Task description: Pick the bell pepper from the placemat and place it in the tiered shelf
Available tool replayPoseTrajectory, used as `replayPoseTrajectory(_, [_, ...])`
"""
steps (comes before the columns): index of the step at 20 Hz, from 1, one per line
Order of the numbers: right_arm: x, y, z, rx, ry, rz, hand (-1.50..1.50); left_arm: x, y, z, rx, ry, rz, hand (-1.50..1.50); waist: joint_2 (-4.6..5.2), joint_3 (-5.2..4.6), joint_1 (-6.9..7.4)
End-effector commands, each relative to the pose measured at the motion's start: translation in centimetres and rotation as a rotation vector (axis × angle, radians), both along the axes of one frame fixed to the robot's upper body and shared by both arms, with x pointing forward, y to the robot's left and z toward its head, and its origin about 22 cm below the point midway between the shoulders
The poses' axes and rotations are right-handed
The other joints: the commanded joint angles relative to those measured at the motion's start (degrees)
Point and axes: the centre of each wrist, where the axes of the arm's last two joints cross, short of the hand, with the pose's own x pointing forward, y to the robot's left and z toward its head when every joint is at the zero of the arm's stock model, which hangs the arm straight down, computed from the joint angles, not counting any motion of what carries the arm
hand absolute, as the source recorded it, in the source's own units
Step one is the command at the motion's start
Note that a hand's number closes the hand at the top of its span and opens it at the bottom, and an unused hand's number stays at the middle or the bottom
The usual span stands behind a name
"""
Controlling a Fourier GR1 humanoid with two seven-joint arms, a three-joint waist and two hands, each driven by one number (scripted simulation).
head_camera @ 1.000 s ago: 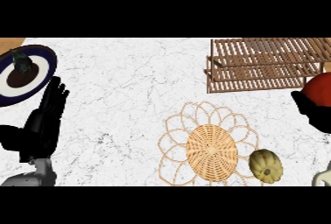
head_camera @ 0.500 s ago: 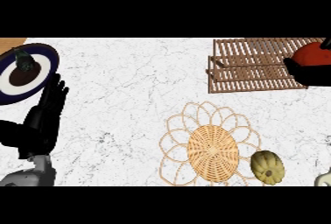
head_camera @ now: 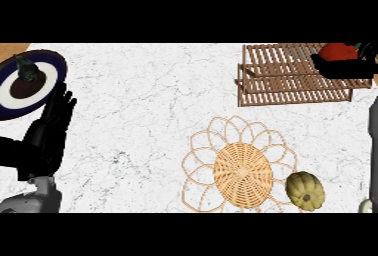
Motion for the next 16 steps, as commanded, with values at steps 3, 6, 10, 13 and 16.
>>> replayPoseTrajectory(3, [3.0, -1.0, -2.9, -0.090, 0.037, 0.002, 1.50, -1.8, -1.5, -0.7, 0.015, 0.009, -0.014, 0.00, 0.10, 0.02, 0.54])
replayPoseTrajectory(6, [3.6, -2.4, -1.5, 0.137, -0.032, -0.063, 1.50, 0.2, -0.4, 0.5, 0.008, -0.008, 0.017, 0.00, 0.11, 0.03, 0.29])
replayPoseTrajectory(10, [5.0, -1.0, -2.6, 0.139, 0.048, 0.002, -1.50, -0.2, 1.2, 2.6, 0.017, -0.003, -0.002, 0.00, -0.07, 0.02, 0.26])
replayPoseTrajectory(13, [6.2, -2.3, -2.3, 0.147, 0.059, 0.025, -1.50, -0.9, -0.6, -2.7, 0.012, 0.008, -0.009, 0.00, 0.10, 0.00, 0.31])
replayPoseTrajectory(16, [5.9, -1.0, -3.3, 0.195, 0.021, 0.060, -1.50, -1.4, -0.6, -1.8, 0.015, 0.009, 0.001, 0.00, -0.07, 0.00, 0.01])
